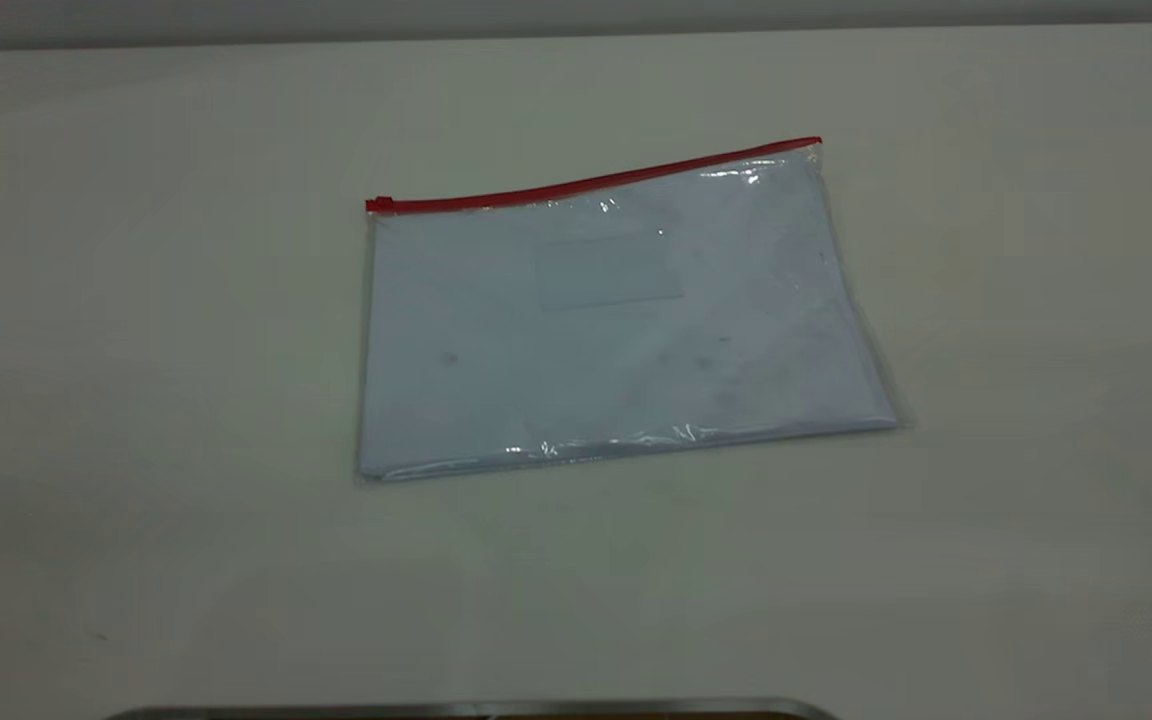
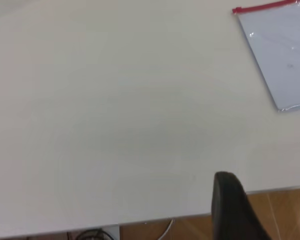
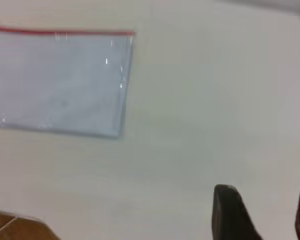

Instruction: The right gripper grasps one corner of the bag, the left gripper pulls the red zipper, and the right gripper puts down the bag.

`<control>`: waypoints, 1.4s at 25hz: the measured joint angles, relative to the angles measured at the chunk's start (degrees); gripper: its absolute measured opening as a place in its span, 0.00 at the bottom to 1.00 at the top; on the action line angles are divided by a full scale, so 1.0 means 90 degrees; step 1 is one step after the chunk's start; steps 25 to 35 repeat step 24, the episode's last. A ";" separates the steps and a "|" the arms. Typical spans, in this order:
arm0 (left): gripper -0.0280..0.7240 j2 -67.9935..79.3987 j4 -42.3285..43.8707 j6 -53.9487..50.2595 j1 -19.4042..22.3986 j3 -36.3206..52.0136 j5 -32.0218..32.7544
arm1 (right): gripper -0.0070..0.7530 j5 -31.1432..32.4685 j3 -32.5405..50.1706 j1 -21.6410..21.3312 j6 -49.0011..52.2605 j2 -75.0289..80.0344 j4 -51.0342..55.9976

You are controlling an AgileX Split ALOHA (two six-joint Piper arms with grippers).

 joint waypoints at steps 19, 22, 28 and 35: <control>0.58 0.0000 -0.0006 0.0012 0.0000 0.0000 0.0020 | 0.47 0.0062 -0.0006 0.0000 0.0000 -0.0030 0.0018; 0.58 0.0000 -0.0006 0.0011 0.0000 0.0000 0.0025 | 0.46 0.0062 -0.0006 0.0000 0.0000 -0.0030 0.0023; 0.58 0.0000 -0.0006 0.0011 0.0000 0.0000 0.0025 | 0.46 0.0062 -0.0006 0.0000 0.0000 -0.0030 0.0023; 0.58 0.0000 -0.0006 0.0011 0.0000 0.0000 0.0025 | 0.46 0.0062 -0.0006 0.0000 0.0000 -0.0030 0.0023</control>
